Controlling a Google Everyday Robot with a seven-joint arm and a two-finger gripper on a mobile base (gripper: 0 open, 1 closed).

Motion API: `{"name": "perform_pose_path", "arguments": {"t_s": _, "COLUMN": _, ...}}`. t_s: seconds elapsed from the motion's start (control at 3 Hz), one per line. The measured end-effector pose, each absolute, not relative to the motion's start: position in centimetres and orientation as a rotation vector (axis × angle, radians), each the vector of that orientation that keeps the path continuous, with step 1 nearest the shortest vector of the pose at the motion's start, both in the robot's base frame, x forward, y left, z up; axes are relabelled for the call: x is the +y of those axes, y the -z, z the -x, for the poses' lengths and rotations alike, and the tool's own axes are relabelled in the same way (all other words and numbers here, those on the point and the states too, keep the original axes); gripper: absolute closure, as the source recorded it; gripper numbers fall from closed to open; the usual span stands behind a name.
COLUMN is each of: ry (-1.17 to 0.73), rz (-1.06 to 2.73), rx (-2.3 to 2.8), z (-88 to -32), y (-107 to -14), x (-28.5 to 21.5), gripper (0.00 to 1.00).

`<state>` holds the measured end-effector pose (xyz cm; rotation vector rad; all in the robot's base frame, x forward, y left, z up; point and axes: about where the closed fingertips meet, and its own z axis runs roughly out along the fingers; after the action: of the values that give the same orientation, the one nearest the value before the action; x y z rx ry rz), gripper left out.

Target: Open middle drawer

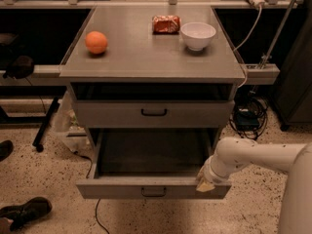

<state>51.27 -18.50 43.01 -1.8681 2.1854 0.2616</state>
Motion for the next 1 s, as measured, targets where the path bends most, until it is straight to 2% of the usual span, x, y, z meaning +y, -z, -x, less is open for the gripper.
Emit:
{"name": "perform_pose_path", "arguments": {"t_s": 0.67, "ry": -0.272, "rz": 1.874, "rx": 2.187, "z": -50.2, "y": -42.9, "x": -18.6, "gripper": 0.15}}
{"name": "perform_pose_path", "arguments": {"t_s": 1.0, "ry": -0.278, "rz": 1.877, "rx": 2.189, "z": -47.6, "y": -42.7, "x": -19.0, "gripper": 0.00}}
